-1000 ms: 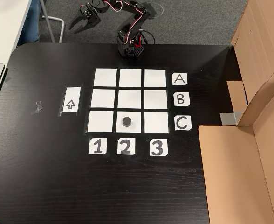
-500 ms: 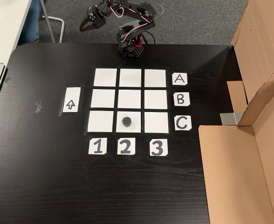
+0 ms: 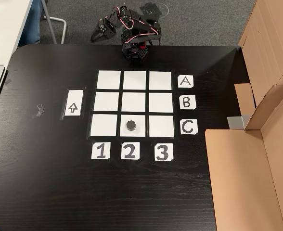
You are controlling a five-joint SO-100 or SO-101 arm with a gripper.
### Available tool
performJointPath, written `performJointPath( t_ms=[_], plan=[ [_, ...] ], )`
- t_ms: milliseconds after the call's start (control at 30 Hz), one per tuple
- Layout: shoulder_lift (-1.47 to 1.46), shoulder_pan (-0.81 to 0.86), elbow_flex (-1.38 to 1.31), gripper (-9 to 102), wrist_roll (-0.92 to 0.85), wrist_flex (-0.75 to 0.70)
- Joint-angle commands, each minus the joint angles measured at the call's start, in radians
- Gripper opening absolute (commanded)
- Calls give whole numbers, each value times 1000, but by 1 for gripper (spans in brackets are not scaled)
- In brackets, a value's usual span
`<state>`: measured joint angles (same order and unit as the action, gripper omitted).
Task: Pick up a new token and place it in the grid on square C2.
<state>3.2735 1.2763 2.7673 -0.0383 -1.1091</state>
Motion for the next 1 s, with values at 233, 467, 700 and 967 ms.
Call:
performJointPath(
  t_ms=[233, 467, 700, 967],
  plan=[
    [54, 17, 103, -1, -35, 34],
    [54, 23, 179, -1, -48, 69],
    [54, 25, 198, -1, -54, 75],
    [54, 25, 216, -1, -61, 78]
  ],
)
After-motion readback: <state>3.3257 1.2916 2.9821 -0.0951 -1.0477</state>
